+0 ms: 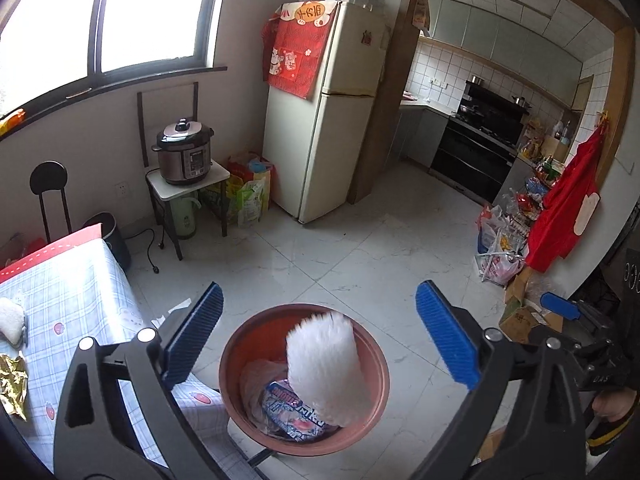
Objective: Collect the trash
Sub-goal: 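Carry the foam net and snack packet to the bin and release them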
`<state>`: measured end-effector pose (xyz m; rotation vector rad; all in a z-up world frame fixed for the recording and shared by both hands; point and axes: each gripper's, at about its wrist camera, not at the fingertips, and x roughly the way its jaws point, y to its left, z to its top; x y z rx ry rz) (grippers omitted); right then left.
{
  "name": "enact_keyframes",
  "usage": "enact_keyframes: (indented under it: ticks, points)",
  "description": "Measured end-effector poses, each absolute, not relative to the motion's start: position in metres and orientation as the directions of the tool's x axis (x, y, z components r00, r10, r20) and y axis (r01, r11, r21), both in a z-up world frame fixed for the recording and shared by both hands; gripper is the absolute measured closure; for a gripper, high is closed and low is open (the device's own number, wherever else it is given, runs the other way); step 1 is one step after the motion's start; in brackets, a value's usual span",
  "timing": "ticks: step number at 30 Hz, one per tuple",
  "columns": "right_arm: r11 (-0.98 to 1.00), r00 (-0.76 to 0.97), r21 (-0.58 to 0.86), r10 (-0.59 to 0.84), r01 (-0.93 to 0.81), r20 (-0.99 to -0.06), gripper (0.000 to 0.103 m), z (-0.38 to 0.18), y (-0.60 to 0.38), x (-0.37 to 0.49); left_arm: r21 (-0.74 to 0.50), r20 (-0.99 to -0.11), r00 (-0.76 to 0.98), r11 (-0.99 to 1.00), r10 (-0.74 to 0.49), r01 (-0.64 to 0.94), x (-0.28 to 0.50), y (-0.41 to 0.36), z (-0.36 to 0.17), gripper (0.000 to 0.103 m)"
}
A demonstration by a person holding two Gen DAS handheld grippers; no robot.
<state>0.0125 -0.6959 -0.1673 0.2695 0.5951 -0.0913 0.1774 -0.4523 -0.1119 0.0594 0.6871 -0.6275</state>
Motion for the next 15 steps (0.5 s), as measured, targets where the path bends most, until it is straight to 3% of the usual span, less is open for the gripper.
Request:
enact_keyframes:
  ticks: [8,15]
  points:
    - [0.966,0.836,0.229,0.025,0.121,-0.548,0.005,-0.162,-0.684,0.023,-0.161,-0.623,0.671,0.905,-0.402,0.393,0.171,-0.382,-0.111,0.006]
    - [0.964,0.844,0.262,0.097,0.053,-0.528,0.005,-0.158,-0.659,0.046,-0.155,-0.598,0.776,0.979,-0.199,0.132,0.129,-0.271,-0.112,0.006]
